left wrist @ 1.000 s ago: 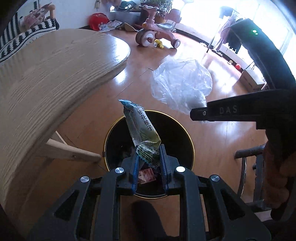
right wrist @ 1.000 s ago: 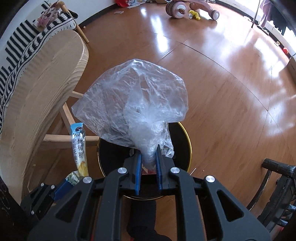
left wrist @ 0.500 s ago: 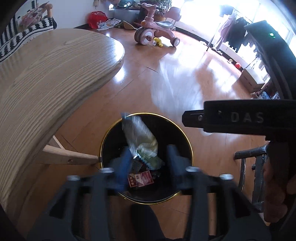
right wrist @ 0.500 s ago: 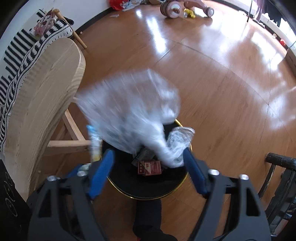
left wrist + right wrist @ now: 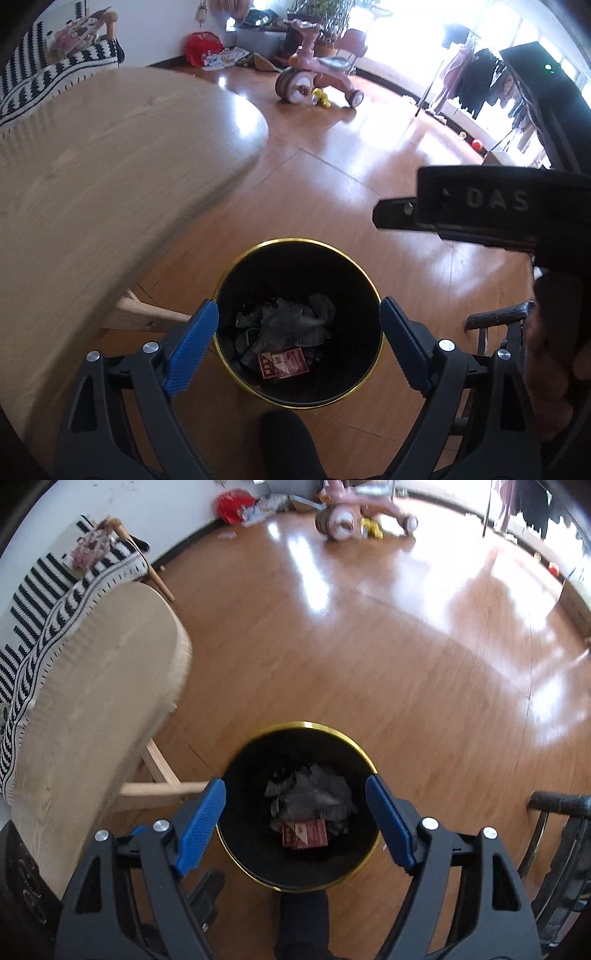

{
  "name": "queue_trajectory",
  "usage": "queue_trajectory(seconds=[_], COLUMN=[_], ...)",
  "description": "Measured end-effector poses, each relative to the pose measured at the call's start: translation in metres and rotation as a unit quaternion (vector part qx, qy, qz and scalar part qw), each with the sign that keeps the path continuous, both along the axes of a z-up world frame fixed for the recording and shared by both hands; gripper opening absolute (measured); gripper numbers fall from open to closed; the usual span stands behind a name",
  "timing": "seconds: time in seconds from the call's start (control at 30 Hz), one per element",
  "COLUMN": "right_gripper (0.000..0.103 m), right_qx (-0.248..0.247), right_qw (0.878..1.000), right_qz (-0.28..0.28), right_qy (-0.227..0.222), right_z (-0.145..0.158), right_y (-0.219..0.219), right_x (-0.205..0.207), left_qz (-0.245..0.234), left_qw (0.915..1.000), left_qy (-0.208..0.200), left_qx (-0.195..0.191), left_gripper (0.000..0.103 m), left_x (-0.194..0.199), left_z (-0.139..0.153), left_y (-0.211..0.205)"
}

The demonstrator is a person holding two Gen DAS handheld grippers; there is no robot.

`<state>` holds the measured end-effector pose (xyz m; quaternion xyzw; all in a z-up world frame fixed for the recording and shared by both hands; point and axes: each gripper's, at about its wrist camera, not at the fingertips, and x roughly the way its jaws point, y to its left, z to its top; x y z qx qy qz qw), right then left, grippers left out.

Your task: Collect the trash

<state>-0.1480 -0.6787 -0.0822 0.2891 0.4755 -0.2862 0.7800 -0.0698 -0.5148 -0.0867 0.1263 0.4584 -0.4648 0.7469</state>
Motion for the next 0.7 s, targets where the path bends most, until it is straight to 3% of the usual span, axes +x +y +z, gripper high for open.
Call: queue_trajectory(seconds=[0.13, 0.23, 0.33, 0.5, 0.57, 0.7], right_gripper=[0.086, 0.088, 0.092, 0.092, 0.092, 0.092], right_qx=[-0.051, -0.072, -0.082, -0.089, -0.095, -0.101], right_qw=[0.997, 0.991, 0.983, 0.965, 0.958, 0.943], right_qz=[0.016, 0.045, 0.085, 0.183, 0.208, 0.259], right_qy=[-0.056, -0.105, -0.139, -0.168, -0.173, -0.183], right_z=[0.038, 0.065, 0.084, 0.101, 0.105, 0.110], right_y=[0.029, 0.061, 0.103, 0.202, 0.235, 0.310], right_x=[0.016, 0.036, 0.066, 0.132, 0.154, 0.199], left_qz=[0.018, 0.047, 0.096, 0.204, 0.259, 0.349], left_qw=[0.9995, 0.9976, 0.9900, 0.9614, 0.9421, 0.9157], left_qy=[-0.025, -0.045, -0.102, -0.183, -0.209, -0.196], left_qx=[-0.012, -0.022, -0.016, 0.019, 0.038, 0.033], left_gripper=[0.091, 0.092, 0.094, 0.096, 0.096, 0.096], left_x=[0.016, 0.040, 0.068, 0.119, 0.137, 0.162], left_z=[0.034, 0.066, 0.097, 0.128, 0.133, 0.137], left_y=[0.042, 0.096, 0.164, 0.283, 0.339, 0.428])
